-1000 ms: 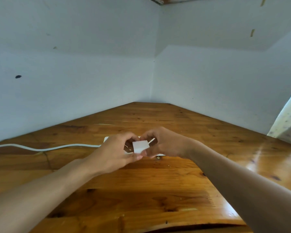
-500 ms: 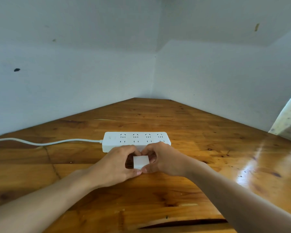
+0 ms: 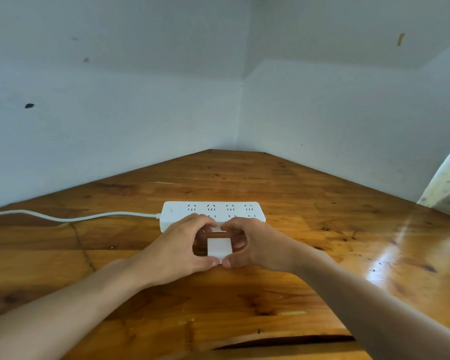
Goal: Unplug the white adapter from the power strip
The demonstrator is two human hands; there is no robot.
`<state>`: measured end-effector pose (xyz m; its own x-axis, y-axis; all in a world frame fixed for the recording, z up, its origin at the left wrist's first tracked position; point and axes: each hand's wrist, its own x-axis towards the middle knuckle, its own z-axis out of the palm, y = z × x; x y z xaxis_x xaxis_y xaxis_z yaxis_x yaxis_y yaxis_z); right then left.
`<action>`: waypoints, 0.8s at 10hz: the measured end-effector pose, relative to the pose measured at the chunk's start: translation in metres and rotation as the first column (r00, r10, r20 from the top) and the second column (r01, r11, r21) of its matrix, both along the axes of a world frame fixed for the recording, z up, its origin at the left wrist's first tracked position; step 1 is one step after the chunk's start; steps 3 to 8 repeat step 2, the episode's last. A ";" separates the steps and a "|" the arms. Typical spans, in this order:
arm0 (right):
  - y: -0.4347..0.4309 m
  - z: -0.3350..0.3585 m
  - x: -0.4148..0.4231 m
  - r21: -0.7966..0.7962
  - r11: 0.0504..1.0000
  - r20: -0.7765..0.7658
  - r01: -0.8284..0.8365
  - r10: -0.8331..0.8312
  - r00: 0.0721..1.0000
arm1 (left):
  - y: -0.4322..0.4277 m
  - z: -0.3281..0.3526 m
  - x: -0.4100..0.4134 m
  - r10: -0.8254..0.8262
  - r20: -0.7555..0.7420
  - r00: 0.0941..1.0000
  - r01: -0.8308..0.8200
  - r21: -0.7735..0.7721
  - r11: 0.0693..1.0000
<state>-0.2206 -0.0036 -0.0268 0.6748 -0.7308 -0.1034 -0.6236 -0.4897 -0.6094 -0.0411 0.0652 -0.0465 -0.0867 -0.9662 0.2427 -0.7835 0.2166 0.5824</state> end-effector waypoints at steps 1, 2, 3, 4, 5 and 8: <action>0.001 0.007 -0.007 -0.045 0.999 -0.015 0.028 -0.029 0.999 | 0.006 0.010 0.000 0.049 -0.012 0.999 -0.049 -0.031 0.998; 0.007 0.014 -0.012 -0.073 0.996 0.025 0.061 -0.059 0.998 | 0.017 0.018 -0.001 0.067 -0.108 0.992 -0.074 -0.058 0.996; 0.007 0.014 -0.012 -0.073 0.996 0.025 0.061 -0.059 0.998 | 0.017 0.018 -0.001 0.067 -0.108 0.992 -0.074 -0.058 0.996; 0.007 0.014 -0.012 -0.073 0.996 0.025 0.061 -0.059 0.998 | 0.017 0.018 -0.001 0.067 -0.108 0.992 -0.074 -0.058 0.996; 0.007 0.014 -0.012 -0.073 0.996 0.025 0.061 -0.059 0.998 | 0.017 0.018 -0.001 0.067 -0.108 0.992 -0.074 -0.058 0.996; 0.007 0.014 -0.012 -0.073 0.996 0.025 0.061 -0.059 0.998 | 0.017 0.018 -0.001 0.067 -0.108 0.992 -0.074 -0.058 0.996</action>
